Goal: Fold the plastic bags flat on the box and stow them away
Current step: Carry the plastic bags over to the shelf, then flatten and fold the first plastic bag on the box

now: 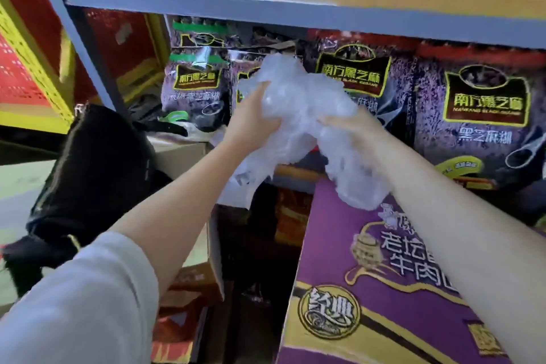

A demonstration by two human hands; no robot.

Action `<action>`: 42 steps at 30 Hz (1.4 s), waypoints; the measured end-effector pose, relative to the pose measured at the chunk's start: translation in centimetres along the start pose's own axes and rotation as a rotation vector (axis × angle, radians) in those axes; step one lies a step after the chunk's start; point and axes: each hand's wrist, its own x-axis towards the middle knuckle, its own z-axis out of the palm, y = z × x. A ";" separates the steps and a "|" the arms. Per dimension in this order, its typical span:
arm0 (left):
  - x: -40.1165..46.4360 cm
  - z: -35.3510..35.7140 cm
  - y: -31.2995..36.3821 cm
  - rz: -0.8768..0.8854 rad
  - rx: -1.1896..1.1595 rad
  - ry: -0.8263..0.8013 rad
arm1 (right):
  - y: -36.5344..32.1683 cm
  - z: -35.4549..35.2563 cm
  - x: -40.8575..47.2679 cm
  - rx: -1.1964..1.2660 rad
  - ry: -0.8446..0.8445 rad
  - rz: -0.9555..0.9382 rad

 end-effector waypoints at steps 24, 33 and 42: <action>10.5 17.6 -5.1 0.505 0.687 -0.840 | 4.9 -5.7 6.3 -0.791 0.528 0.008; 9.0 13.3 -2.2 0.542 0.861 -0.835 | 4.1 -7.9 3.4 -0.677 0.561 -0.104; 1.0 8.4 8.2 0.658 -0.382 -0.458 | 1.8 -10.7 -4.7 0.275 0.500 -0.093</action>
